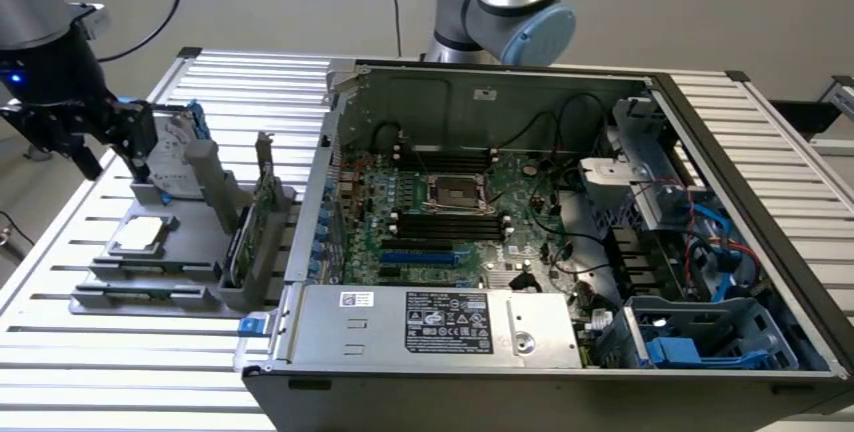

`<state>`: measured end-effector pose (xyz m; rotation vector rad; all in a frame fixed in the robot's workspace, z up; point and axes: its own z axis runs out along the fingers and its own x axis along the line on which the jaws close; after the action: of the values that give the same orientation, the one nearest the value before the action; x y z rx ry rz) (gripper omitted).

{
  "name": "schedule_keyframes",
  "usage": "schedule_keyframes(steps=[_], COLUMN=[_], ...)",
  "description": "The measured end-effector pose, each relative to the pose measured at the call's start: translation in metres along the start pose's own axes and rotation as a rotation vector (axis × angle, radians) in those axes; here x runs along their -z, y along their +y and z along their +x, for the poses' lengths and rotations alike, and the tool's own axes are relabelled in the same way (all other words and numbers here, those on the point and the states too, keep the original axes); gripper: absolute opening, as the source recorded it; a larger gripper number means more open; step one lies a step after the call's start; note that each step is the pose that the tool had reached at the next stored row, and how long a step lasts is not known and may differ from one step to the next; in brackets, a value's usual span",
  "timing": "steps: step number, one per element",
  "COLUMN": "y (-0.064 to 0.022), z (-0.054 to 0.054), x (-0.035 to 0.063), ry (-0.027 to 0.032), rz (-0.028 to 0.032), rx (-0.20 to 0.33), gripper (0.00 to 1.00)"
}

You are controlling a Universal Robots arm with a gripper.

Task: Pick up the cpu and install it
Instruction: 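Pick up the cpu and move it towards the insertion slot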

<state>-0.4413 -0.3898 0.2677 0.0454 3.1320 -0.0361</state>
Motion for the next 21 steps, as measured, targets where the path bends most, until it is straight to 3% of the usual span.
schedule_keyframes(steps=[21], y=[-0.0115], z=[0.000], x=[-0.0385], ry=[-0.0006], rz=[-0.0003], rx=[0.028], gripper=[0.62])
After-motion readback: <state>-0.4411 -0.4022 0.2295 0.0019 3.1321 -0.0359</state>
